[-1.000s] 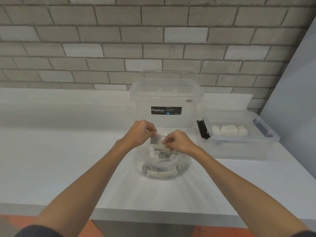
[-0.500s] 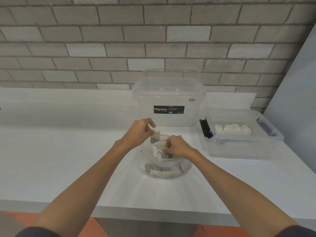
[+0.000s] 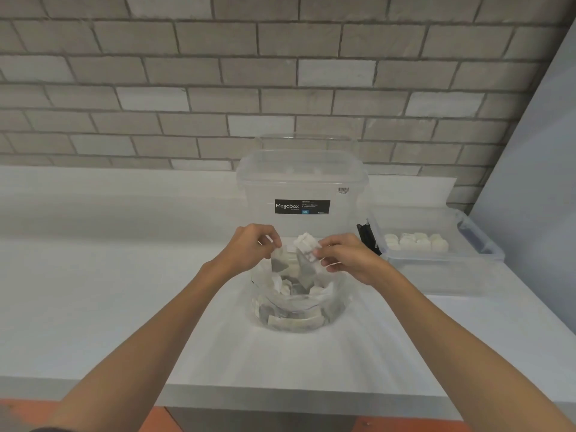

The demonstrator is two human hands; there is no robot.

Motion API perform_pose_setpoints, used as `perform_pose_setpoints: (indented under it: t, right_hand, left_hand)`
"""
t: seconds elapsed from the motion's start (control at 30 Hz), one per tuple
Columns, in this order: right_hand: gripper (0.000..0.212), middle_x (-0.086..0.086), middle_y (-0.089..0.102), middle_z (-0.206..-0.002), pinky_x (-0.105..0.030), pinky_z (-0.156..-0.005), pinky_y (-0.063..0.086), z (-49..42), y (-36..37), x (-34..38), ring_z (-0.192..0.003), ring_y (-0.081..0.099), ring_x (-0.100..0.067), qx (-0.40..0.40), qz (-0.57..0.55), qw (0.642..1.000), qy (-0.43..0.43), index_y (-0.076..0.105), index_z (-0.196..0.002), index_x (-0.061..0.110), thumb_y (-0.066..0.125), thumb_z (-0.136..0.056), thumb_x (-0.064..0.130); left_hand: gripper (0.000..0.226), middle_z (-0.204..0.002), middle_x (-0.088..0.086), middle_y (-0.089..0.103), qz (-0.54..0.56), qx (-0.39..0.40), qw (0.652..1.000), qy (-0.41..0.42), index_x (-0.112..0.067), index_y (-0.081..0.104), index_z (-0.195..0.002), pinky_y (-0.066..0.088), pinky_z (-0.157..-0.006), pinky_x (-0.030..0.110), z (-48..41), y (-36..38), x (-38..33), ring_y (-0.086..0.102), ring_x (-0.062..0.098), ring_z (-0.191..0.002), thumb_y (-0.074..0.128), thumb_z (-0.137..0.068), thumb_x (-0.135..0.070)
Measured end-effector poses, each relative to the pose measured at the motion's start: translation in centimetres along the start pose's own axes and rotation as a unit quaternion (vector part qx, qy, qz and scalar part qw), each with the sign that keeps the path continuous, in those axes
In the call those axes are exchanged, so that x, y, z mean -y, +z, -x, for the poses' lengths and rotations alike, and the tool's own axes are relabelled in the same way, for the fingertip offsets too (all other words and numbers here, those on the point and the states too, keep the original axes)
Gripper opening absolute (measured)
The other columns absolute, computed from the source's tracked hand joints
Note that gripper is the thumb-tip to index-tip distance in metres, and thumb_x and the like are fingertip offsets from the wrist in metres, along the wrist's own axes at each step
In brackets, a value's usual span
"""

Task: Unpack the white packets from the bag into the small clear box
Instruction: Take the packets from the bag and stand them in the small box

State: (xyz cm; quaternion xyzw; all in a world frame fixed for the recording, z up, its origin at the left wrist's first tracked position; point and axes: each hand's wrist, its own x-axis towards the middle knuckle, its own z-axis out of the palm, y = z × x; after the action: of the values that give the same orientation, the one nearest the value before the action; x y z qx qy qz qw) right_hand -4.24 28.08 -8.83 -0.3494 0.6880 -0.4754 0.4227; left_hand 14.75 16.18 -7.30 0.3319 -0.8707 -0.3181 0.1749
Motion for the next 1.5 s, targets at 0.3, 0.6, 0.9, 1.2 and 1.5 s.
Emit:
perform_pose_setpoints:
  t: [0.3,0.6,0.9,1.2,1.5]
  right_hand:
    - [0.01,-0.006,0.066,-0.082,-0.022,-0.062,0.051,0.7,0.4,1.1,-0.069,0.063,-0.013,0.034,-0.2,0.979,0.009,0.065,-0.098,0.005,0.065,-0.088,0.004]
    - [0.003,-0.007,0.067,-0.083,-0.024,-0.061,0.051,0.6,0.7,2.1,-0.068,0.062,-0.015,-0.031,-0.255,0.966,-0.037,0.065,-0.089,0.007,0.064,-0.088,0.004]
    - [0.011,-0.007,0.064,-0.074,-0.025,-0.054,0.053,1.5,2.2,2.6,-0.055,0.064,-0.015,-0.171,-0.084,0.968,-0.164,0.061,-0.084,0.009,0.068,-0.082,0.001]
    - [0.024,-0.002,0.061,-0.095,-0.002,-0.065,0.043,2.3,4.7,1.7,-0.07,0.064,-0.012,-0.235,0.186,0.905,-0.302,0.07,-0.112,0.02,0.067,-0.088,0.022]
    - [0.028,-0.002,0.061,-0.096,-0.001,-0.068,0.04,3.4,2.7,2.3,-0.075,0.059,-0.008,-0.224,0.207,0.906,-0.293,0.068,-0.119,0.017,0.057,-0.093,0.016]
  left_hand:
    - [0.016,-0.084,-0.006,0.073,0.198,0.039,0.978,-0.046,-0.02,0.074,-0.088,0.051,-0.077,0.028,0.4,0.9,-1.0,0.07,0.008,-0.083,0.071,-0.083,-0.035]
    - [0.014,-0.086,0.002,0.072,0.254,-0.015,0.967,-0.03,-0.015,0.071,-0.087,0.049,-0.074,0.027,0.3,0.7,-1.3,0.067,0.008,-0.076,0.076,-0.081,-0.025]
    - [0.015,-0.082,0.0,0.071,0.309,-0.108,0.943,-0.058,-0.01,0.07,-0.089,0.052,-0.073,0.029,0.1,1.8,-1.9,0.071,0.011,-0.072,0.074,-0.083,-0.023]
    - [0.008,-0.09,0.007,0.071,0.389,-0.071,0.918,-0.045,-0.011,0.07,-0.091,0.055,-0.085,0.035,0.7,2.8,-3.3,0.072,0.015,-0.088,0.068,-0.087,-0.017]
    - [0.021,-0.096,0.011,0.072,0.386,-0.049,0.921,-0.025,-0.008,0.071,-0.094,0.055,-0.088,0.038,-0.6,3.3,-4.5,0.07,0.016,-0.09,0.072,-0.084,-0.027]
